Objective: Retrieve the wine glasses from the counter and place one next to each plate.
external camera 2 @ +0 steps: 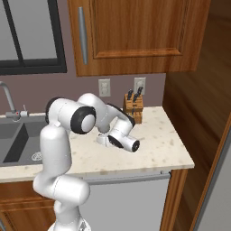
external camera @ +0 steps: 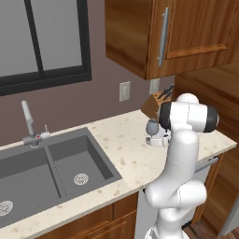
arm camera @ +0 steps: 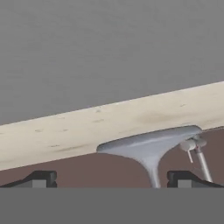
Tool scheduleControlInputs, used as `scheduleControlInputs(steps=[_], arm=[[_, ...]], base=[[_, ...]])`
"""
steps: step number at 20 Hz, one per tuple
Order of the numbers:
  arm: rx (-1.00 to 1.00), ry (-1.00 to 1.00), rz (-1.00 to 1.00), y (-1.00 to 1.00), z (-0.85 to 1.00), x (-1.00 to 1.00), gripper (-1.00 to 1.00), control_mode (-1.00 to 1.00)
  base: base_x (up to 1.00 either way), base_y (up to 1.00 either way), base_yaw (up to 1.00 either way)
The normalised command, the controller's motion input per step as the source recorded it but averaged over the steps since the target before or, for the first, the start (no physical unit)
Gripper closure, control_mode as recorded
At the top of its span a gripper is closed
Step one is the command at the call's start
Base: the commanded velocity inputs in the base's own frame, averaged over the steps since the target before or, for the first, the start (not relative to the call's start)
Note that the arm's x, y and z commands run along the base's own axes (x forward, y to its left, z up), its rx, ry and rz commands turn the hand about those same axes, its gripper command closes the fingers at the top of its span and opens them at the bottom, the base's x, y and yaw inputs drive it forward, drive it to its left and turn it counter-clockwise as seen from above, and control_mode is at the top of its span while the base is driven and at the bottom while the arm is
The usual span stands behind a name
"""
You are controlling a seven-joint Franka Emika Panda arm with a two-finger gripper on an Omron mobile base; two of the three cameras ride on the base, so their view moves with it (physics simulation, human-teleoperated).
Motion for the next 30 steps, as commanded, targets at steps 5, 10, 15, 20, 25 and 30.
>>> scheduleControlInputs(steps=[5,10,15,20,25,30], arm=[[0.0,0.0,0.0,0.11,-0.05,0.3,-1.0,-1.0],[0.0,0.0,0.0,0.0,0.0,0.18,-1.0,-1.0],[0.0,0.0,0.0,0.0,0.0,0.15,1.0,-1.0],[0.0,-0.01,0.0,0.01,0.0,0.0,1.0,-1.0],[-0.01,-0.16,0.0,0.08,0.24,-0.07,1.0,-1.0],[-0.13,-0.48,0.03,0.18,0.99,-0.35,1.0,-1.0]], base=[[0.0,0.0,0.0],[0.0,0.0,0.0],[0.0,0.0,0.0],[0.0,0.0,0.0],[0.0,0.0,0.0],[0.0,0.0,0.0]])
